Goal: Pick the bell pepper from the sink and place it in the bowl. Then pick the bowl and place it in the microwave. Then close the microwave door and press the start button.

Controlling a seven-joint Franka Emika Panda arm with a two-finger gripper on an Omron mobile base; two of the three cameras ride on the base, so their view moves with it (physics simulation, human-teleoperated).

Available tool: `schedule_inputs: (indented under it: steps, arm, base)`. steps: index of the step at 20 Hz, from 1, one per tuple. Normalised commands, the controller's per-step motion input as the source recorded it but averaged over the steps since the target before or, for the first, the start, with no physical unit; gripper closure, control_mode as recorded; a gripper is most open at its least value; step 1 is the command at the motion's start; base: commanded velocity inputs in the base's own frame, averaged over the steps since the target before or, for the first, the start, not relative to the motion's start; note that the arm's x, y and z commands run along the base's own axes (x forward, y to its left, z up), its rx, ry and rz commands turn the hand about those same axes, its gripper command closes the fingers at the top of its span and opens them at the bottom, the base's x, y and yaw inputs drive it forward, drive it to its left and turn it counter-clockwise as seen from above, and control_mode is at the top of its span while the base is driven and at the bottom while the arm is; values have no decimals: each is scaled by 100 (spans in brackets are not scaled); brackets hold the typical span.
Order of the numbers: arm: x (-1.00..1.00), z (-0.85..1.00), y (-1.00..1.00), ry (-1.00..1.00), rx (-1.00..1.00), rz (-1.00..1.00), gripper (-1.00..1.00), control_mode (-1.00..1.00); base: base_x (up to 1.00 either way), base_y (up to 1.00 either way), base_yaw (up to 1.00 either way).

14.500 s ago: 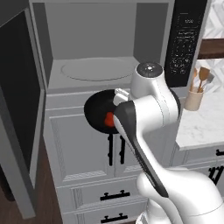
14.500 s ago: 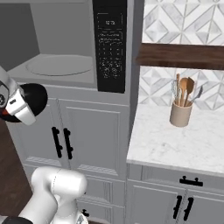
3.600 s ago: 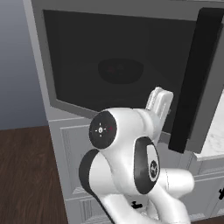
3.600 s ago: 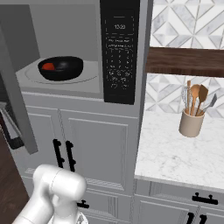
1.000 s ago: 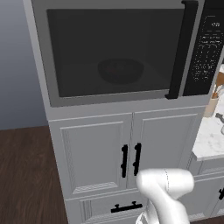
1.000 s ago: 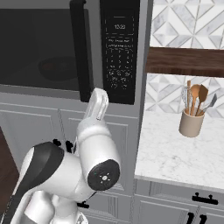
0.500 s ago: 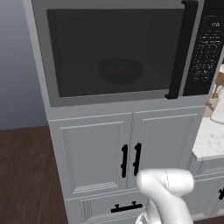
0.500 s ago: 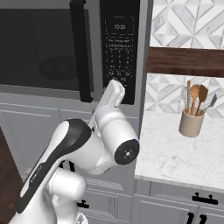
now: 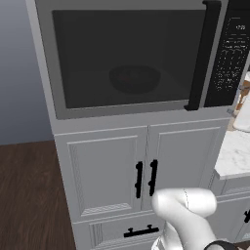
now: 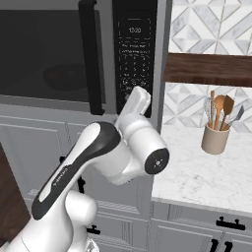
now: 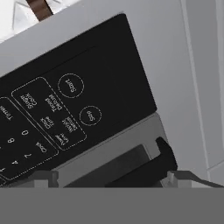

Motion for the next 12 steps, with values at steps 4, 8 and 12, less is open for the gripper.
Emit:
schedule_inputs:
  steps: [4, 8, 12]
  arm:
    - [9, -14, -15, 0, 0, 0, -100, -100]
    - [23, -18, -7, 0, 0, 0, -100, -100]
    - [27, -14, -6, 0, 0, 0, -100, -100]
  base:
    - [0, 0, 0]
    - [0, 0, 0]
    - [0, 0, 0]
